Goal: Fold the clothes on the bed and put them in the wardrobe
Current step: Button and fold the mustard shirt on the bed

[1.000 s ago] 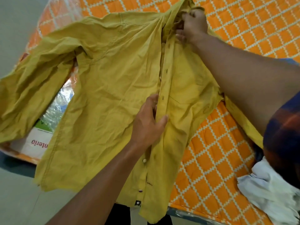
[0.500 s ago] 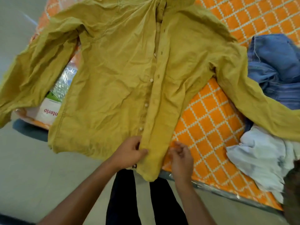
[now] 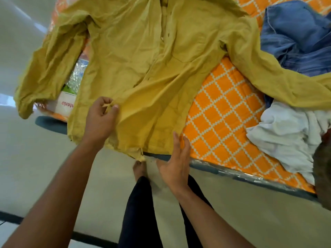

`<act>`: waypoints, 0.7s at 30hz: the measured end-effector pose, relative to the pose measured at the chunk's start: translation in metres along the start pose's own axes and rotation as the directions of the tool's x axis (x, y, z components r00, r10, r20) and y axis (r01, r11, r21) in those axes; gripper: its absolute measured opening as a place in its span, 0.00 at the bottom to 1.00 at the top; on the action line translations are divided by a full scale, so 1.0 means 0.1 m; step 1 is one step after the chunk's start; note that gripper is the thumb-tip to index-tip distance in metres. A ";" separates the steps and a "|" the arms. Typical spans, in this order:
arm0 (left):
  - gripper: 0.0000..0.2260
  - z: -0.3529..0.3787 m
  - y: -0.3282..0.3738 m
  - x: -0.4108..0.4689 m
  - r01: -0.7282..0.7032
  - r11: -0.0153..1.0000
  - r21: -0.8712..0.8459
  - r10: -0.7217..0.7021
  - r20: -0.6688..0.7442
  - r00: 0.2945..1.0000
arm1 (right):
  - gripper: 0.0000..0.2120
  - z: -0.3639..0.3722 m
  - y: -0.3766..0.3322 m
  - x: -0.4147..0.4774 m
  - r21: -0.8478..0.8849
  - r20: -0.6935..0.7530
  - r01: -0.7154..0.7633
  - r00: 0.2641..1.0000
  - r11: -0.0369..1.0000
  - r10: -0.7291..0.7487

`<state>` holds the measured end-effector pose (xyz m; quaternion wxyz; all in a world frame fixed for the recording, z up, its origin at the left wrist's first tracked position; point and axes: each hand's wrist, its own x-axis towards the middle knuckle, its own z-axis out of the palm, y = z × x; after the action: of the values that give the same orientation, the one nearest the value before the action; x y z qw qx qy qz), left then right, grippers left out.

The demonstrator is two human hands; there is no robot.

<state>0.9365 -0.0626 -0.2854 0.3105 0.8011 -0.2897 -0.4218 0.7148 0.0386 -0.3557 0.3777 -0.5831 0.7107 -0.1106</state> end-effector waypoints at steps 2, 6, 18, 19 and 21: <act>0.05 -0.02 0.03 0.03 0.042 0.999 -0.024 -0.042 0.000 0.999 | 0.37 0.09 0.02 -0.01 -0.065 -0.070 0.011 0.997 0.998 -0.015; 0.17 -0.12 0.05 0.05 0.126 0.992 -0.012 -0.121 0.195 0.973 | 0.22 0.14 0.11 0.10 -0.097 -0.139 -0.038 0.990 0.995 0.024; 0.19 -0.47 -0.13 0.10 0.304 0.942 -0.145 -0.236 0.360 0.903 | 0.18 0.14 0.19 0.16 -0.165 -0.214 -0.006 0.976 0.986 -0.030; 0.18 -0.47 -0.15 0.10 0.311 0.941 -0.134 -0.248 0.353 0.902 | 0.19 0.14 0.19 0.17 -0.176 -0.218 -0.013 0.976 0.984 -0.026; 0.15 -0.46 -0.17 0.09 0.322 0.937 -0.136 -0.265 0.327 0.907 | 0.22 0.16 0.19 0.17 -0.246 -0.222 -0.007 0.974 0.969 -0.049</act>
<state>0.9830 -0.0462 -0.2820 0.2690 0.7284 -0.1687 -0.6072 0.7109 0.0328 -0.3847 0.2183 -0.6165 0.7509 -0.0917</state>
